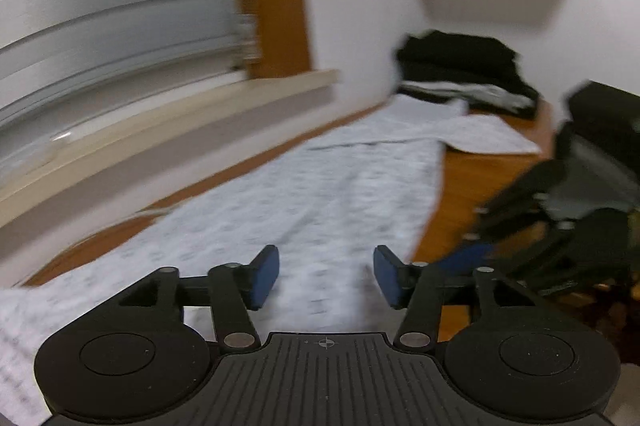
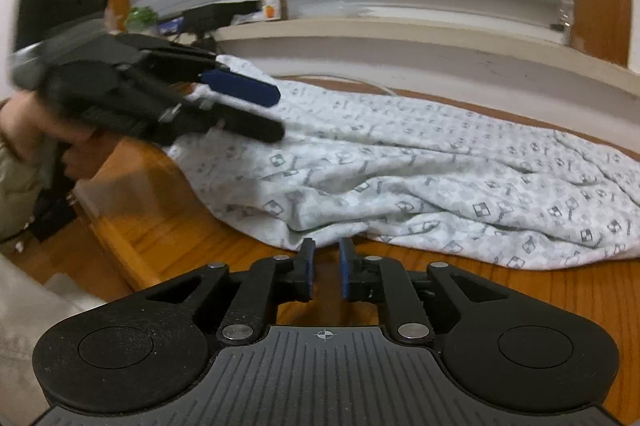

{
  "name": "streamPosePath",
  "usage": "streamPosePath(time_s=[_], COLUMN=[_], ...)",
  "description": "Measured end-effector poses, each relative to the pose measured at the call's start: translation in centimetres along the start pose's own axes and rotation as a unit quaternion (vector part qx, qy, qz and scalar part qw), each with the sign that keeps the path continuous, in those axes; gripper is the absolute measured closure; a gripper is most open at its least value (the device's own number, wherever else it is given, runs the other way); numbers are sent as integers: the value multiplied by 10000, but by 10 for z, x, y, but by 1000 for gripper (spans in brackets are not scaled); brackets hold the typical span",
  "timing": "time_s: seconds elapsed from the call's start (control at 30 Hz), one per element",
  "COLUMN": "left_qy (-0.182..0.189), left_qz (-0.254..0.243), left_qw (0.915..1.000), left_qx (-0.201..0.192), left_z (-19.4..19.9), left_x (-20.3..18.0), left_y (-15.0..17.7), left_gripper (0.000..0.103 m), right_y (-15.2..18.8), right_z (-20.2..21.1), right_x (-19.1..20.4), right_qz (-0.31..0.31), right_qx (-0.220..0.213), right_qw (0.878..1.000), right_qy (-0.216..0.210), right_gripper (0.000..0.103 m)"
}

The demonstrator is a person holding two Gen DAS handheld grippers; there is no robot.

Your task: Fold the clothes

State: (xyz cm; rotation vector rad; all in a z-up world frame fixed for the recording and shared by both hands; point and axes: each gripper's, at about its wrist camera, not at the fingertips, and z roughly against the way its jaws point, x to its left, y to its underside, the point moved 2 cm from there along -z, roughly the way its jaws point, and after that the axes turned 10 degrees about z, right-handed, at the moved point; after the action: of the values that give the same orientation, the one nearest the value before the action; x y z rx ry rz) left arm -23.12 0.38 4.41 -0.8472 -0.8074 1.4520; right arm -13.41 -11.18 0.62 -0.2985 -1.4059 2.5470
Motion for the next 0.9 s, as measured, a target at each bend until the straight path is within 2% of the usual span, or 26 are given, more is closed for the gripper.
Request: streamPosePath(time_s=[0.07, 0.23, 0.3, 0.33, 0.4, 0.67, 0.83, 0.9], left_qy=[70, 76, 140, 122, 91, 538, 621, 604], left_qz=[-99, -247, -270, -290, -214, 565, 621, 597], left_qw=[9999, 9991, 9989, 9991, 9997, 9966, 9959, 9961], left_qx=[112, 347, 366, 295, 69, -265, -227, -236], left_z=[-10, -25, -26, -23, -16, 10, 11, 11], left_x=[-12, -20, -17, -16, -10, 16, 18, 17], left_y=[5, 16, 17, 15, 11, -5, -5, -5], left_gripper=[46, 63, 90, 97, 97, 98, 98, 98], right_y=[2, 0, -1, -2, -4, -14, -28, -30], right_z=[-1, 1, 0, 0, 1, 6, 1, -2], right_x=[-1, 1, 4, 6, 8, 13, 12, 12], right_qz=[-151, -370, -286, -203, -90, 45, 249, 322], right_qx=[-61, -285, -252, -230, -206, -502, -604, -543], right_qw=[9999, 9988, 9992, 9994, 9996, 9985, 9978, 9978], right_qy=[43, 120, 117, 131, 143, -220, -101, -183], right_gripper=[82, 77, 77, 77, 77, 76, 69, 67])
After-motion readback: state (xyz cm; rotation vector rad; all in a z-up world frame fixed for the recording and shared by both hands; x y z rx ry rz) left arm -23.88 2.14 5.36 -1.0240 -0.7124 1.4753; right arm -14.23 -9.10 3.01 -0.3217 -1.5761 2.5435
